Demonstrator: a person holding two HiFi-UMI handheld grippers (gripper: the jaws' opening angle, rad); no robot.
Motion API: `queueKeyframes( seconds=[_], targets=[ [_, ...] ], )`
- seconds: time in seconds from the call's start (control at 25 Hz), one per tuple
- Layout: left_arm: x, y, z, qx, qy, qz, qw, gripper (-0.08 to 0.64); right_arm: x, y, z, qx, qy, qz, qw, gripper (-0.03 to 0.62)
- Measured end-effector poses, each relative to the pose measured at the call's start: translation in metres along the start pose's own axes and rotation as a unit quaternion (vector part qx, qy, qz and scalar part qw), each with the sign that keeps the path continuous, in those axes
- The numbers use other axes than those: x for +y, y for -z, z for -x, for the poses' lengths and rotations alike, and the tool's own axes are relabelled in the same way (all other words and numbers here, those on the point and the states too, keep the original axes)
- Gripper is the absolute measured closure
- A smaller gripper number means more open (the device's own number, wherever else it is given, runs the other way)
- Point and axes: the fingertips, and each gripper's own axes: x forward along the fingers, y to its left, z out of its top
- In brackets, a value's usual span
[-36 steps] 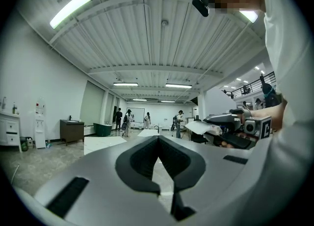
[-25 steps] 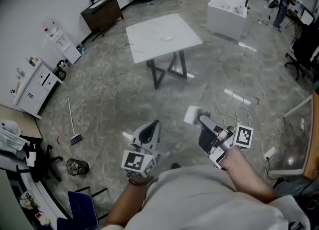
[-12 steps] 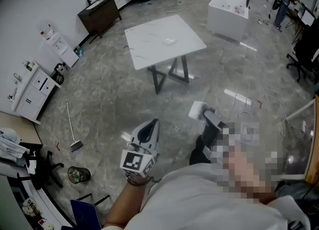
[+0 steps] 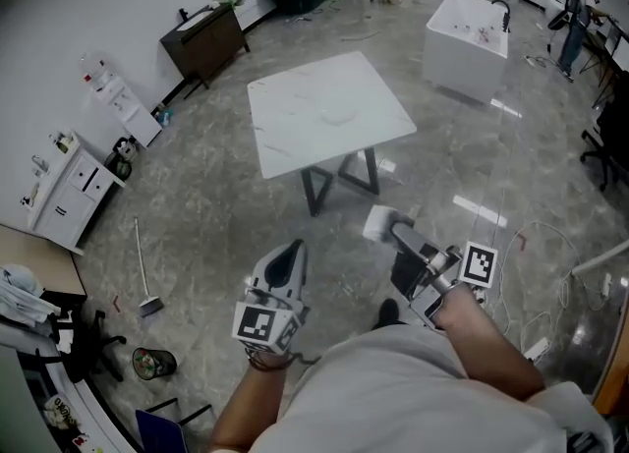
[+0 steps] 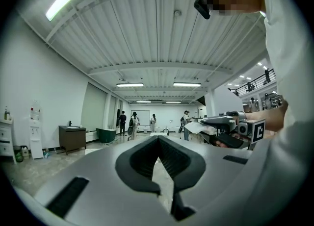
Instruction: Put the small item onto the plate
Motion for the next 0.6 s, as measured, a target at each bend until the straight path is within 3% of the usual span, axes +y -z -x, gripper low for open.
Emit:
queueKeyframes(
  seconds=[0.28,0.6],
  targets=[
    [0.012,0.007,-0.108,0.009,-0.019,0.021,0.9995,0.554,-0.027,-0.105,-0.035,0.036,0.007,0.003,0.999,0.494],
    [0.028,0.015,-0.194,0.023,-0.009,0.019,0.9995,0.554,-0.066,-0.172,-0.066,0.043,0.018,-0.024,0.999,0.494]
  ],
)
